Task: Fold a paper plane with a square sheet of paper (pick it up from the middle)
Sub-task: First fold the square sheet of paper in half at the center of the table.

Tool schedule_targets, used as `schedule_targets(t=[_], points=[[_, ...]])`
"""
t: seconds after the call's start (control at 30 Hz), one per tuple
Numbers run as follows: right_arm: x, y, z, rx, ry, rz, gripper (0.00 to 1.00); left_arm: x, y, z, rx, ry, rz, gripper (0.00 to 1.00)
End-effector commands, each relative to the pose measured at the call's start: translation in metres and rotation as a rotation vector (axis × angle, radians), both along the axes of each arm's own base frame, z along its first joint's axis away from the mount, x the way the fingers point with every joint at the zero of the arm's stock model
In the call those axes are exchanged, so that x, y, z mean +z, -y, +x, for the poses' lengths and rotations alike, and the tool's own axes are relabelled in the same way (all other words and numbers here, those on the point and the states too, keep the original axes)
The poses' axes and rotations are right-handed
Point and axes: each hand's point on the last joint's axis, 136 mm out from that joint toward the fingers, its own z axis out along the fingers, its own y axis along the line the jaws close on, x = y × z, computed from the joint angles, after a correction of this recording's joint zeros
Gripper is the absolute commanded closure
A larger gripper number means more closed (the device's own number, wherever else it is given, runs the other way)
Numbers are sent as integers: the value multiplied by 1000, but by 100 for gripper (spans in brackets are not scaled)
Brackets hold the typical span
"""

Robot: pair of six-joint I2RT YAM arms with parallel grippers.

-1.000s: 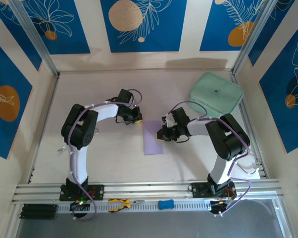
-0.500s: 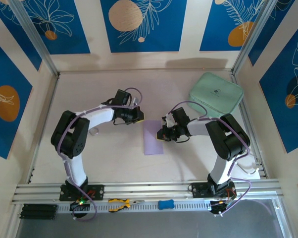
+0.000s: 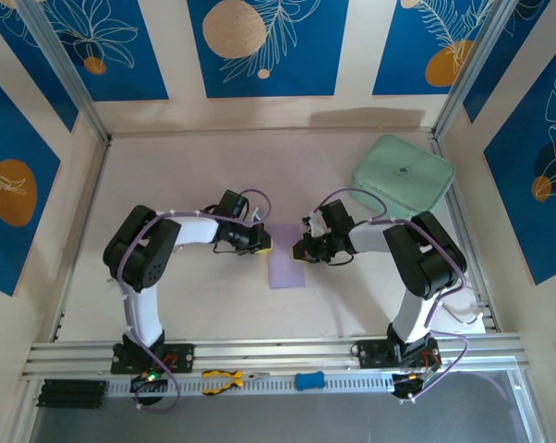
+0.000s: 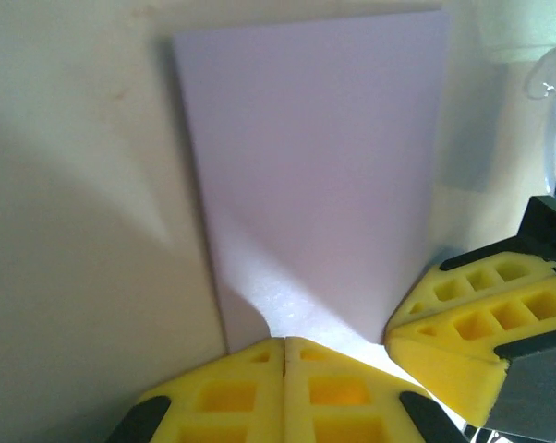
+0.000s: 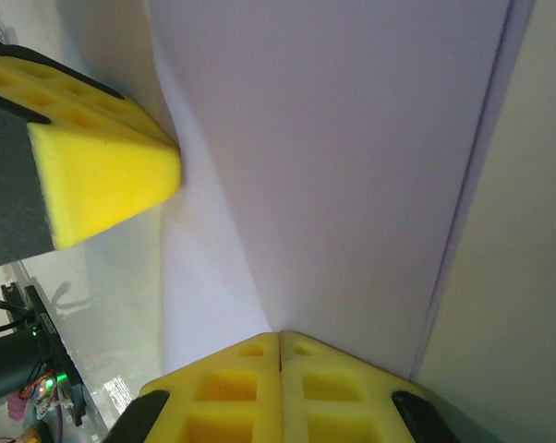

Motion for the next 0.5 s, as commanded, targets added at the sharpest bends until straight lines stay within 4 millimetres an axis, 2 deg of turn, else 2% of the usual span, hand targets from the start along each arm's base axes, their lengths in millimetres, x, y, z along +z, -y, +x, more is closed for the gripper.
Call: schedule_targets(t=[0.0,0.1,0.27,0.37,0.47], points=[[-39,32,-33,-23,-143,-166,100,-24,-14,-10,-14,-16,79,92],[-38,32,-33,-25,-141,-162,100,-12,-15,-7,-16,18,86,91],[-38,31,-33,-24,-140,-159,100,21,-8,-1,-17,57,43,88],[-38,31,-33,-22,-139,-158,100,37,2,-4,-30,57,-16,87],[-38,31,-33,-23,-140,-158,100,43,11,-12,-45,36,-72,87]])
